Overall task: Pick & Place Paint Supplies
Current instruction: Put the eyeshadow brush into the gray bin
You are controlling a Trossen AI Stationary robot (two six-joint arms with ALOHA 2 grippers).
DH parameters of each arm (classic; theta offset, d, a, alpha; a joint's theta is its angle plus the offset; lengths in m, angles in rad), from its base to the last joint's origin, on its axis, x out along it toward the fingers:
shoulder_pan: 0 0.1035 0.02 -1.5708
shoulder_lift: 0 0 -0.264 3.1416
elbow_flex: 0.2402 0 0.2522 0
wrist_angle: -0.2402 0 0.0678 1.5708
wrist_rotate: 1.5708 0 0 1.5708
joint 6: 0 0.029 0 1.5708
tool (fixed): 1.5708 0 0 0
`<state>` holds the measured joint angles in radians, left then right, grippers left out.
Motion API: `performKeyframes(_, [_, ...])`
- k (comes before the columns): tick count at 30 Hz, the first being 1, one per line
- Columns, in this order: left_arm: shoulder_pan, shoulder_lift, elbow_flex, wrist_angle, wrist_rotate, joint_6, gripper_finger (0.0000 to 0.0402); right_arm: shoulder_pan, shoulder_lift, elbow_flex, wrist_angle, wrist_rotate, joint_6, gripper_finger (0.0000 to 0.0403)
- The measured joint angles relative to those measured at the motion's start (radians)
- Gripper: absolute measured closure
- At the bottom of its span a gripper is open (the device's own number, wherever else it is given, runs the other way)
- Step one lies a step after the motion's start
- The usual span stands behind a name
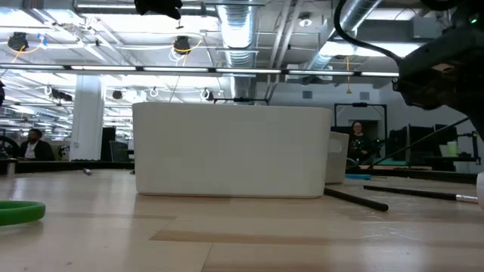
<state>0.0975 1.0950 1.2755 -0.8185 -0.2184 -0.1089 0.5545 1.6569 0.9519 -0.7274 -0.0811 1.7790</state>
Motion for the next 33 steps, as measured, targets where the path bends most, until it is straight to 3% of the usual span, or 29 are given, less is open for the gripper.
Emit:
performKeyframes(5, [0.0, 0.0, 0.0, 0.038, 0.0, 0.0, 0.0224, 0.0, 0.0, -0.046, 0.09, -0.005, 0.001, 0.0344])
performKeyframes(26, [0.0, 0.0, 0.0, 0.084, 0.001, -0.001, 0.0224, -0.004, -0.002, -0.121, 0.19, -0.025, 0.02, 0.0345])
performKeyframes(33, [0.0, 0.0, 0.0, 0.084, 0.005, -0.001, 0.0225, -0.011, -0.002, -0.122, 0.179, -0.026, 0.018, 0.0387])
